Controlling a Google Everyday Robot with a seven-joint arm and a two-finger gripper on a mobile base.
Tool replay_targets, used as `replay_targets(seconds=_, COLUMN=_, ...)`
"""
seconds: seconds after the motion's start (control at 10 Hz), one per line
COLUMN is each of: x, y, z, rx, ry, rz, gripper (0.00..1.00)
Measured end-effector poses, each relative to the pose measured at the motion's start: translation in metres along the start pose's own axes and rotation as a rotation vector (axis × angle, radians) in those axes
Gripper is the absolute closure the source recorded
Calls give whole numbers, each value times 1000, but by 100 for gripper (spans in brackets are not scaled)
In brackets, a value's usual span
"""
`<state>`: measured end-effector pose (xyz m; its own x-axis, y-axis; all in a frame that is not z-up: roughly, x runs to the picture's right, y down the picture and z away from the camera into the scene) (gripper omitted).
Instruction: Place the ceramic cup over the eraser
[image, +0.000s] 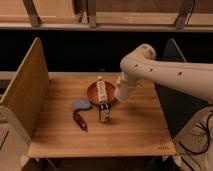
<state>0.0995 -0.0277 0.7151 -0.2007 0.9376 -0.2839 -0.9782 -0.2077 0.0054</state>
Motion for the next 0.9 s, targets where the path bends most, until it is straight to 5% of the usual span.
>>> replay_targets(seconds=0.3, x=12, y=39, z=-46, rx=-104, ry=16, rz=-83, gripper=100)
replay_targets(seconds=0.6, x=29, y=68, z=-65, rx=-187, ry=76, rz=-152, gripper=100)
replay_targets(seconds=0.9, x=30, y=69, z=-65, rx=-189, ry=78, rz=-157, gripper=100)
